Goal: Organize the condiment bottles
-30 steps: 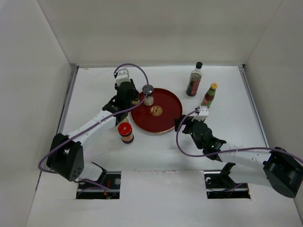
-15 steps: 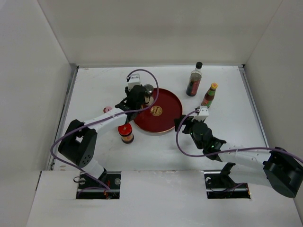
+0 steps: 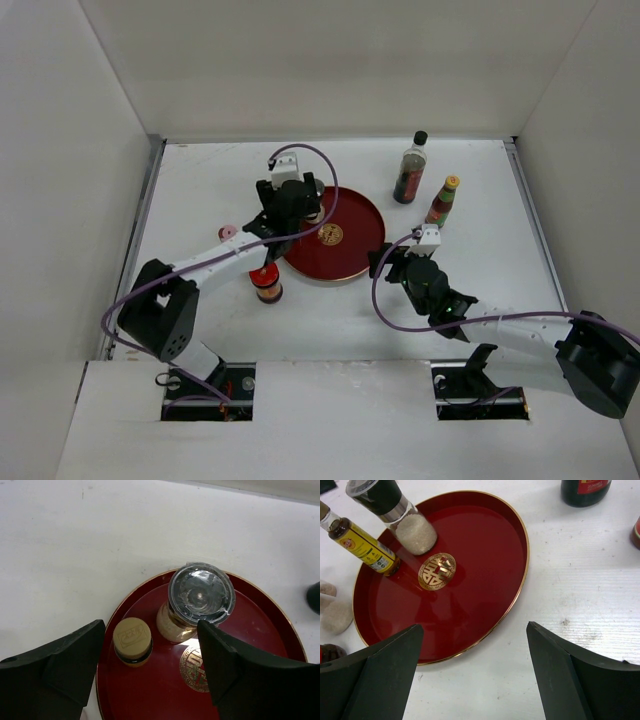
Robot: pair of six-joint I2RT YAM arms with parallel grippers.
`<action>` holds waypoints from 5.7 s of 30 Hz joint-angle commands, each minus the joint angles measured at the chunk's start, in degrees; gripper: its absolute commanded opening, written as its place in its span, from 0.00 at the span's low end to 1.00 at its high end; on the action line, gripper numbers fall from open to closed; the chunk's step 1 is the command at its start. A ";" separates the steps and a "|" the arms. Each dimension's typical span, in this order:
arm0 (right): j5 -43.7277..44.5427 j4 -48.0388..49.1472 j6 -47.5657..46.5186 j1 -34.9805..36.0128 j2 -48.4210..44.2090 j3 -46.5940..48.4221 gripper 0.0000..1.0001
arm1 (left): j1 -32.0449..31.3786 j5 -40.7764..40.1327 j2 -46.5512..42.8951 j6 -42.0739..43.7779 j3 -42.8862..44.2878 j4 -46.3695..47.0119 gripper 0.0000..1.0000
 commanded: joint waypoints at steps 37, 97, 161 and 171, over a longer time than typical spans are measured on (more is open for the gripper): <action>-0.72 4.22 -0.46 0.07 3.52 3.02 1.00 | -11.28 -0.41 -37.27 -9.56 -23.97 -30.14 0.72; -1.33 3.96 0.15 -0.90 -2.11 0.74 1.00 | -8.29 0.29 -17.90 4.77 -3.82 0.29 0.83; -1.34 4.05 -0.02 -0.81 0.09 1.70 1.00 | -8.11 -5.25 -8.88 0.28 -5.77 -3.42 0.29; -1.25 4.14 0.24 -0.90 -1.06 1.09 1.00 | -8.29 -5.43 -5.01 -0.42 -8.15 -2.19 0.30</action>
